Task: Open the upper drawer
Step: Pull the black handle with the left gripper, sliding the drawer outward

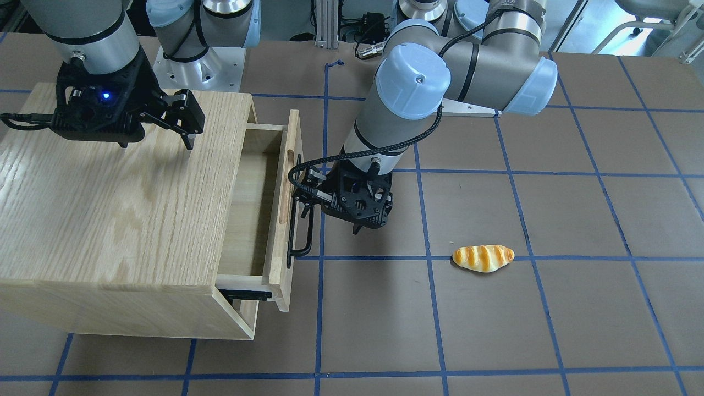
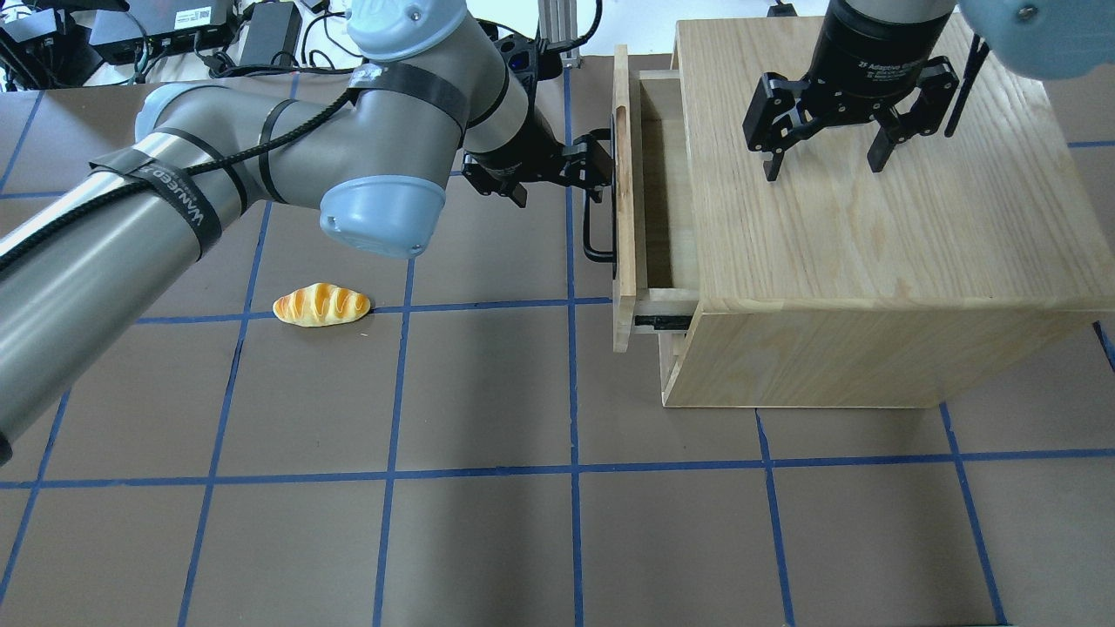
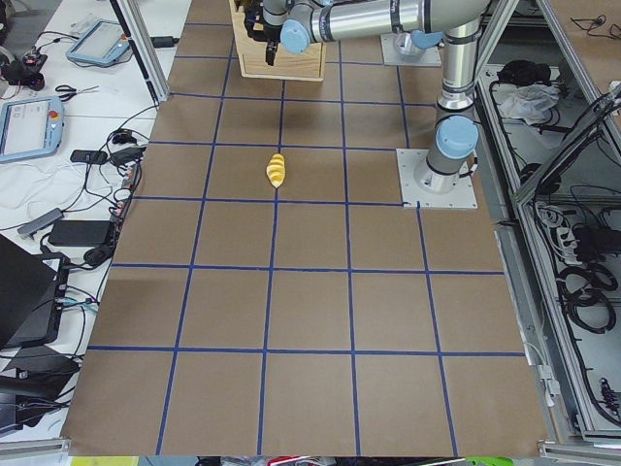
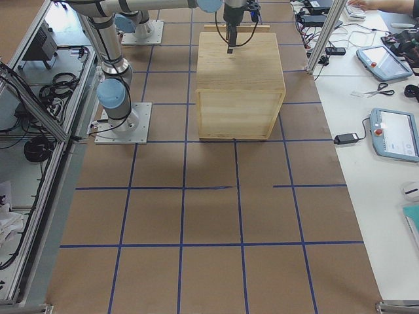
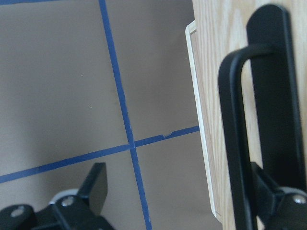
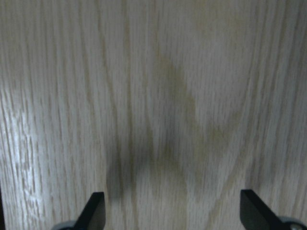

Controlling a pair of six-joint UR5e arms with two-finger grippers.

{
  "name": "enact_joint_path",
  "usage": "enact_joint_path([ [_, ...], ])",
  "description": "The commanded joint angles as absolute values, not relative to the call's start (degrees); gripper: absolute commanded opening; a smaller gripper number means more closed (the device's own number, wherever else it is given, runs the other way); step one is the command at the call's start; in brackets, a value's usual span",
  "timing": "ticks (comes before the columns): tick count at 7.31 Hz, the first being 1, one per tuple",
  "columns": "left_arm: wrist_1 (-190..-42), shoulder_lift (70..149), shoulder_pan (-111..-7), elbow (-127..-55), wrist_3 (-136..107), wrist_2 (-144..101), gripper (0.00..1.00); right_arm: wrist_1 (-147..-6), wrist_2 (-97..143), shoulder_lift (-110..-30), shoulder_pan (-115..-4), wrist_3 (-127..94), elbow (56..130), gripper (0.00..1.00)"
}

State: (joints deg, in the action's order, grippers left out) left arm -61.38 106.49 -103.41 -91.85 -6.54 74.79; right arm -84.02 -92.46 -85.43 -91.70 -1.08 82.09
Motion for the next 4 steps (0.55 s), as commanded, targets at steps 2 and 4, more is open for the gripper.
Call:
enact_joint_path([
  [2,-66.6,104.6,-99.2,-91.9,-5.6,74.7,1.00,-84.0,-92.5,-85.4,-91.8,-1.1,82.1,1.00],
  [4,-68.2,104.3,-97.8,-92.0,-5.6,74.9,1.00,-84.0,-92.5,-85.4,-91.8,-1.1,82.1,1.00],
])
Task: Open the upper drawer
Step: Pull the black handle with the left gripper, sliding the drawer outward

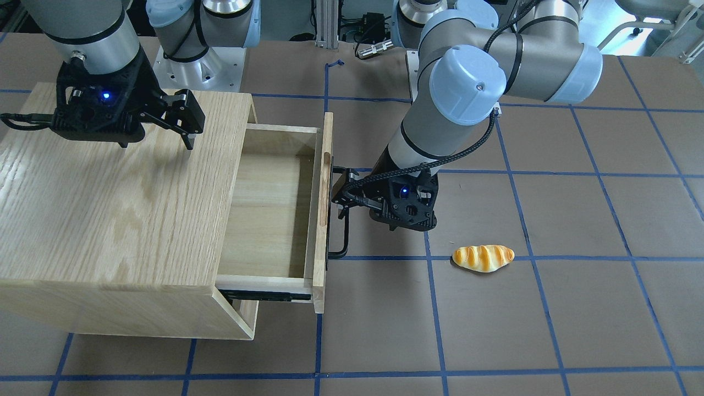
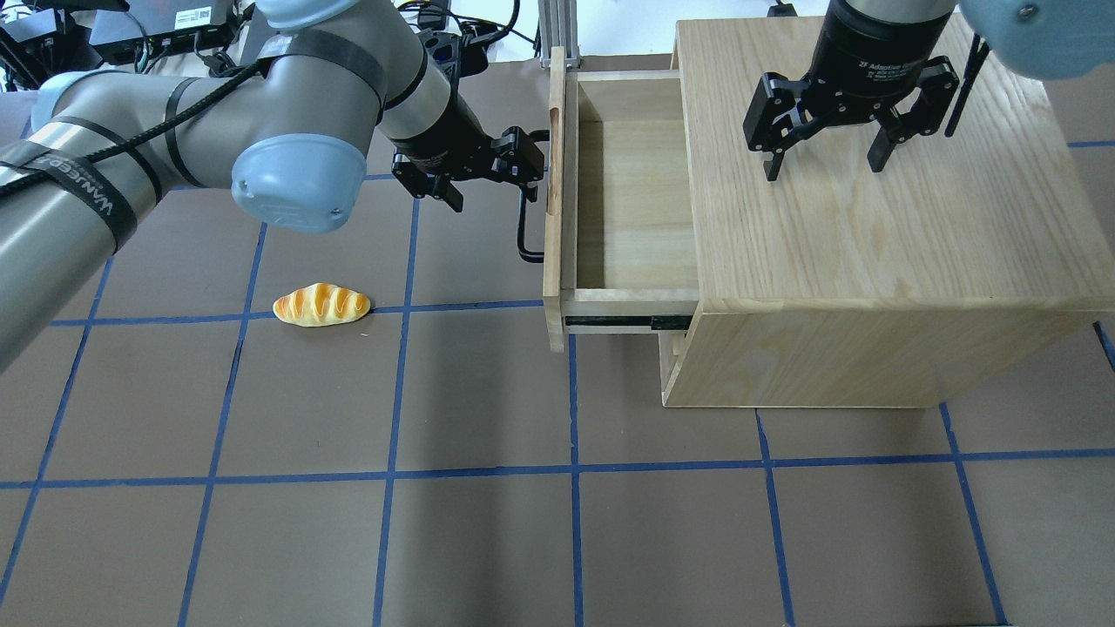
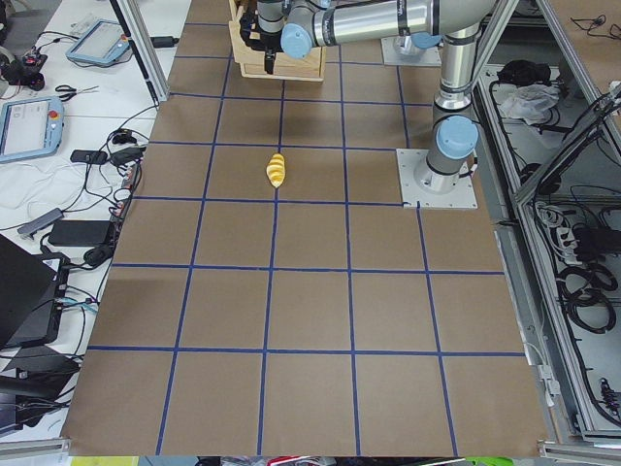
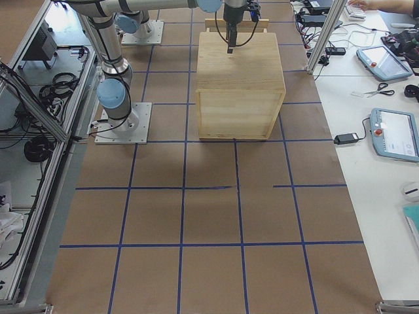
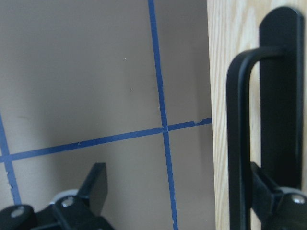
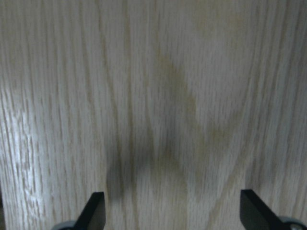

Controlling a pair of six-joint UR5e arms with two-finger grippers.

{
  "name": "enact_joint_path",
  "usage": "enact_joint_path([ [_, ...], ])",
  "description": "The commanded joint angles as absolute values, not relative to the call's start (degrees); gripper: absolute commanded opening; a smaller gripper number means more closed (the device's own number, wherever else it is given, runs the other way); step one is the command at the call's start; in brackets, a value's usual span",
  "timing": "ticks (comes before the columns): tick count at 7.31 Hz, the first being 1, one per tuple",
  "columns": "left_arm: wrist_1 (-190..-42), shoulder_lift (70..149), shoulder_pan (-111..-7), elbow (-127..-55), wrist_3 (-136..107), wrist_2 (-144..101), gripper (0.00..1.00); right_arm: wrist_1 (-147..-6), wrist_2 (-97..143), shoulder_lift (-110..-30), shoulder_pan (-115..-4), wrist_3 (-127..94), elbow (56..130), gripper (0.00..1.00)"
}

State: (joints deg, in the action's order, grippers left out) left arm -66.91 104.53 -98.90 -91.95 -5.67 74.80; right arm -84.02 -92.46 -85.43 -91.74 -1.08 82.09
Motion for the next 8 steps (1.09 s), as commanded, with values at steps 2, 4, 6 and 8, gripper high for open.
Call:
enact_joint_path([
  [2,-69.3,103.8,-96.2,-92.0,-5.2,74.8,1.00,-84.0,-92.5,-85.4,-91.7,-1.1,82.1,1.00],
  [4,-71.8,103.4,-94.3,-91.9,-3.5,74.8,1.00,-84.0,-92.5,-85.4,-91.8,-1.1,82.1,1.00],
  [6,-72.7,102.7,-94.0,-91.9,-3.4,76.2,1.00,-84.0,-92.5,-85.4,-91.8,-1.1,82.1,1.00],
  [8,-73.9,102.6,-93.2,-92.0,-3.4,78.7,1.00,-84.0,-92.5,-85.4,-91.8,-1.1,82.1,1.00],
])
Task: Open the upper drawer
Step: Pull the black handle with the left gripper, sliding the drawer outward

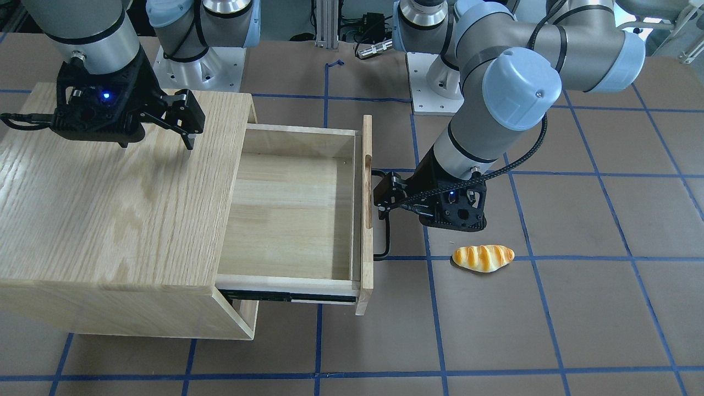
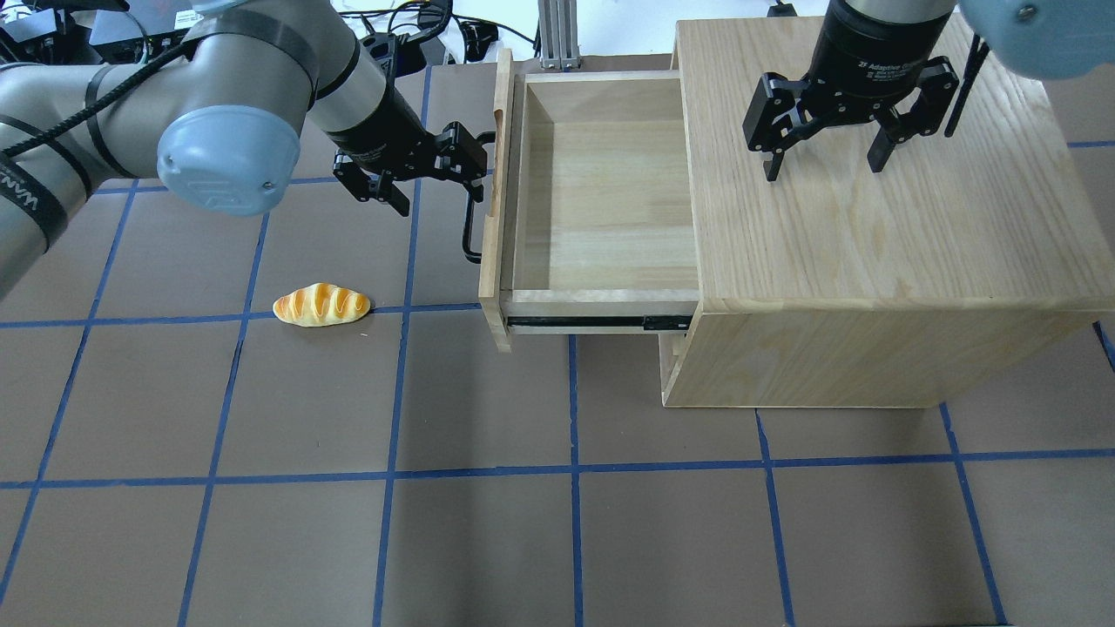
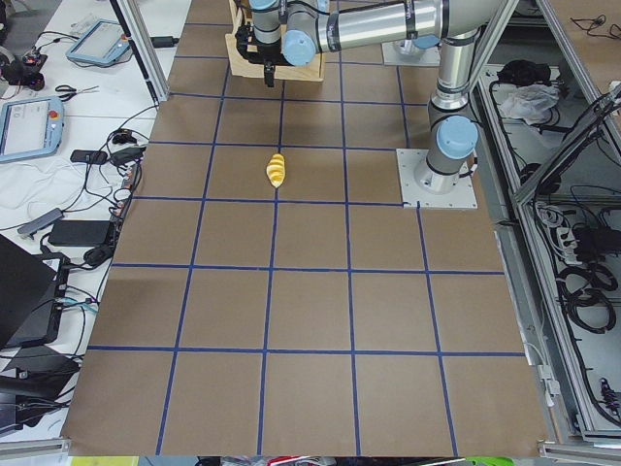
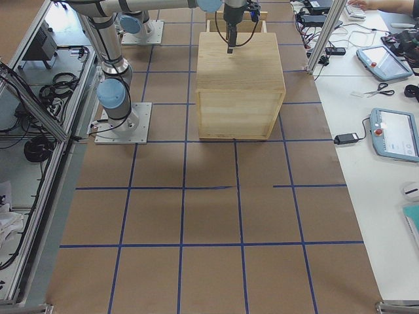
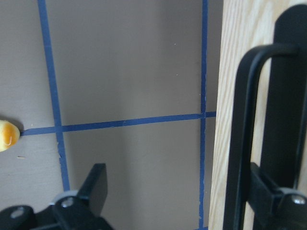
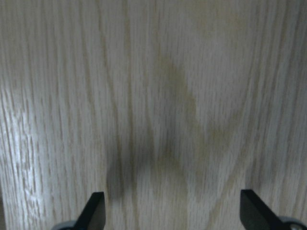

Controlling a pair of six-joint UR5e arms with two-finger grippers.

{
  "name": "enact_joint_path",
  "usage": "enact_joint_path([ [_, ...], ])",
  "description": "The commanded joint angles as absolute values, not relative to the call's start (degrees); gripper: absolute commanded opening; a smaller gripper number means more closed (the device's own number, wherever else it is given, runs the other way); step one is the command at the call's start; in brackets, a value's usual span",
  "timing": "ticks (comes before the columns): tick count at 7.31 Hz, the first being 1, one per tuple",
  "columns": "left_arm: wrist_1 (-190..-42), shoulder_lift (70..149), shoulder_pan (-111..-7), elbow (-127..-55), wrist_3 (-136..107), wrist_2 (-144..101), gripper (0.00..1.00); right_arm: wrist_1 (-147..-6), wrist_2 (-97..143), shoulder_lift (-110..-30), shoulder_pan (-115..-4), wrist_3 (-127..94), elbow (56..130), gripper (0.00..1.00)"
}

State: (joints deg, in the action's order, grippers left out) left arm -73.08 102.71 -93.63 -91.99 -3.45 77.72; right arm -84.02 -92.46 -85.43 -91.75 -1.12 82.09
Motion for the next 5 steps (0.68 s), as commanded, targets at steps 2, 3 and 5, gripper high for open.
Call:
enact_joint_path([
  [2,-74.4,101.3,-93.3,-91.7,-3.6,78.3,1.00,-84.0,-92.5,-85.4,-91.8,-1.1,82.2,1.00],
  [3,-75.7,99.9,-93.4,-91.1,-3.6,78.0,1.00,-84.0,-92.5,-85.4,-91.8,-1.1,82.1,1.00],
  [5,-79.1,96.2,-93.1,-90.6,-3.5,78.7,1.00,-84.0,-92.5,-85.4,-91.8,-1.1,82.1,1.00],
])
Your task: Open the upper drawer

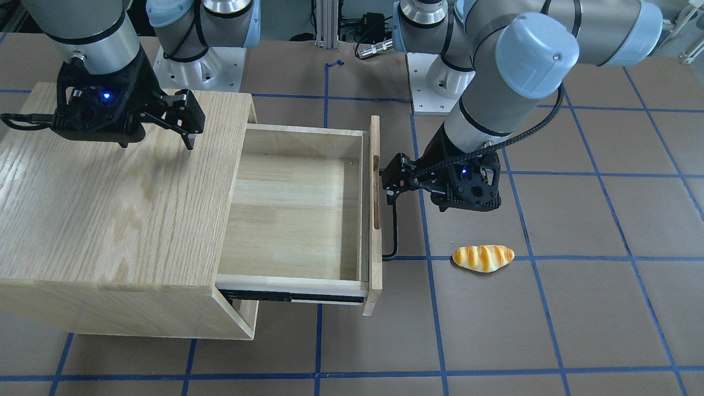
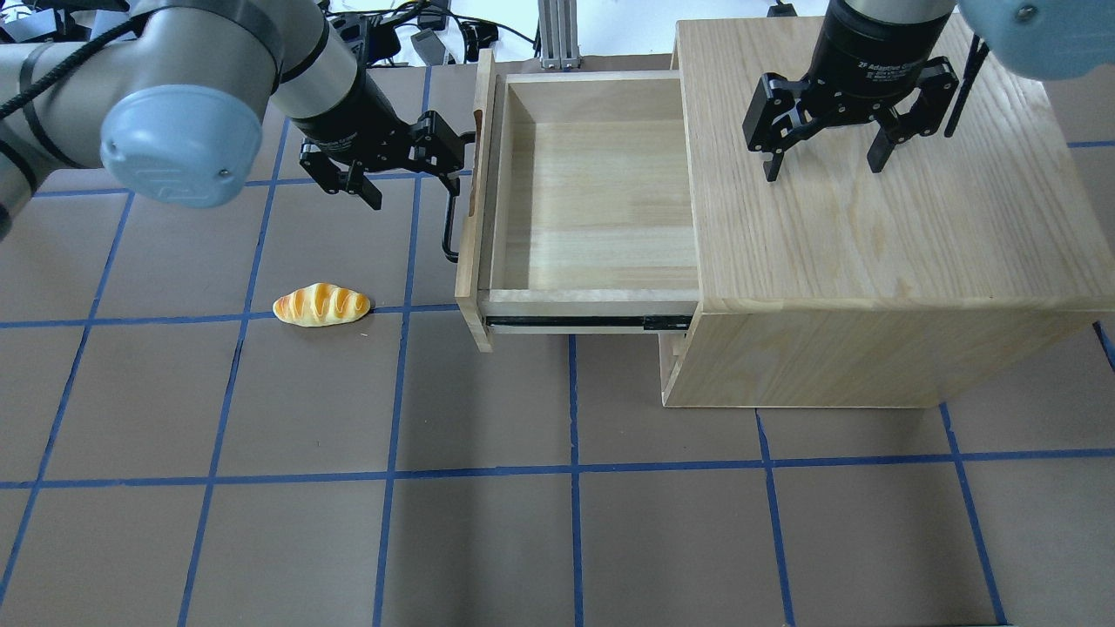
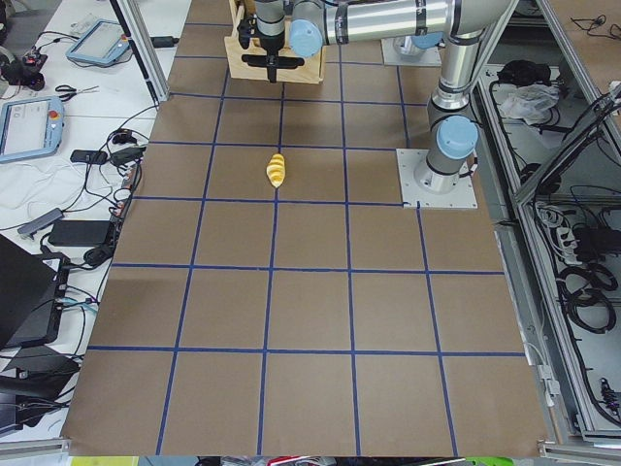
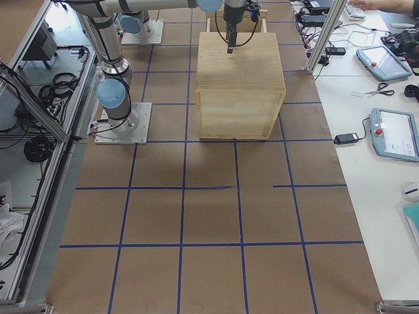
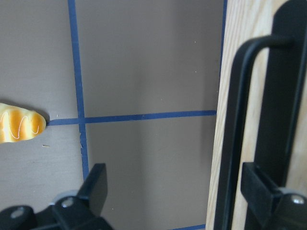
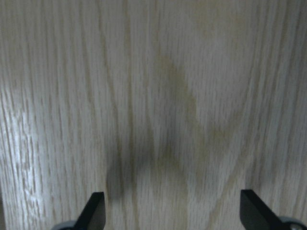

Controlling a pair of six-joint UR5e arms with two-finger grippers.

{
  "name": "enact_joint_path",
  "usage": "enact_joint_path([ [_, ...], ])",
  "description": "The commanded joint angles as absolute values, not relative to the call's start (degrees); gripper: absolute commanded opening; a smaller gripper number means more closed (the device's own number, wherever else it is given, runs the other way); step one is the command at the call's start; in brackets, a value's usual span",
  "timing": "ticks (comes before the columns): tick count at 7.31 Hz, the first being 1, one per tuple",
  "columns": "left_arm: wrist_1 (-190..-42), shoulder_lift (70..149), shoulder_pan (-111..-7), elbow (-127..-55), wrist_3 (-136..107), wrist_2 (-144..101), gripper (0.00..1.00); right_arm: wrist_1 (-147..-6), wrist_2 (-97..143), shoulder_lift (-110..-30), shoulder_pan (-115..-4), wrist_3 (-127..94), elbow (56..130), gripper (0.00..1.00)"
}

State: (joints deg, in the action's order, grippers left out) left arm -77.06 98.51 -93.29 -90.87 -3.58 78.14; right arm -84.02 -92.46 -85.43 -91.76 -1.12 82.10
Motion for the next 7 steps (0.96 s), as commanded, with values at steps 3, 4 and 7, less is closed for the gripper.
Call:
enact_joint_path([
  [3,-84.4,90.0,-92.9,-90.0,0.8,90.9,1.00,-84.0,-92.5,-85.4,-91.8,-1.1,82.1,1.00],
  [4,-86.7,87.8,-92.9,-89.1,0.8,91.0,1.00,-84.0,-92.5,-85.4,-91.8,-1.1,82.1,1.00],
  [7,-87.4,85.8,-92.8,-88.8,0.9,91.8,1.00,-84.0,-92.5,-85.4,-91.8,-1.1,82.1,1.00],
])
